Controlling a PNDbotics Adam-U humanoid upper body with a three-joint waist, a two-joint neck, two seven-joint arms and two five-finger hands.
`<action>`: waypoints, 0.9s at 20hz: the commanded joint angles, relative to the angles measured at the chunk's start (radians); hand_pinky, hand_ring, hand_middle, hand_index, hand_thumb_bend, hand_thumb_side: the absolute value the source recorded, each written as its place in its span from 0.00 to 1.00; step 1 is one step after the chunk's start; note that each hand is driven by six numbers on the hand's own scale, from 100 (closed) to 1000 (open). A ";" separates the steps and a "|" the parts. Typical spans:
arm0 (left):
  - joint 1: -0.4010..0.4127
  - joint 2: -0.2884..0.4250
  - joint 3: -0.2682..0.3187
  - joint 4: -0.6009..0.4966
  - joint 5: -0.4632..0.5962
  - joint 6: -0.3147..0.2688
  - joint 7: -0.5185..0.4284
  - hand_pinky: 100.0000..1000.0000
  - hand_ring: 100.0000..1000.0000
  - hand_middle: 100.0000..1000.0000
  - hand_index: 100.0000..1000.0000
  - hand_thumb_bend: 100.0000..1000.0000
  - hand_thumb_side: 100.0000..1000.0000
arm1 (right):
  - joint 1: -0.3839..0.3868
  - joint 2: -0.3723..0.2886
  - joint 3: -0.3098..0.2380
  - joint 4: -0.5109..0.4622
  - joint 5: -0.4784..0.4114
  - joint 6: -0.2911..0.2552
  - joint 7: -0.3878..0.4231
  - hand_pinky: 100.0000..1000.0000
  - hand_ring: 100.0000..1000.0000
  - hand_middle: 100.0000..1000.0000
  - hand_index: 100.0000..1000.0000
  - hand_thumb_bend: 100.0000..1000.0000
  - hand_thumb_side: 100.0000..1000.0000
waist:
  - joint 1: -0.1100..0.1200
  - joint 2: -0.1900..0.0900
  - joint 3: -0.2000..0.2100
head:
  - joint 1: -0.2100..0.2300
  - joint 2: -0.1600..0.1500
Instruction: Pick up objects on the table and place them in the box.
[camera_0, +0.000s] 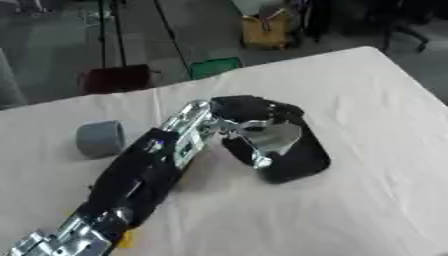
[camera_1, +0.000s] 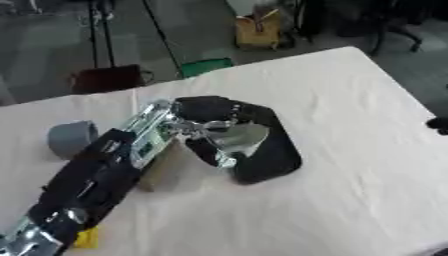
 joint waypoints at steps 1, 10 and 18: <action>-0.013 -0.006 0.015 0.014 -0.039 -0.009 0.055 0.71 0.94 1.00 0.99 0.00 0.46 | -0.015 -0.017 -0.003 -0.026 -0.010 0.000 0.005 0.63 0.50 0.75 0.83 0.00 0.73 | -0.007 -0.011 -0.004 | 0.005 -0.017; -0.015 -0.017 0.044 0.073 -0.140 -0.008 0.224 0.73 0.95 0.99 0.98 0.00 0.46 | -0.041 -0.002 0.008 -0.032 -0.013 0.004 0.018 0.63 0.49 0.75 0.83 0.00 0.73 | -0.003 0.014 -0.041 | 0.031 -0.047; -0.026 -0.038 0.066 0.085 -0.253 0.008 0.371 0.82 0.96 0.96 0.99 0.00 0.74 | -0.046 0.004 0.009 -0.033 -0.012 0.004 0.021 0.63 0.49 0.75 0.83 0.00 0.73 | 0.000 0.024 -0.058 | 0.043 -0.053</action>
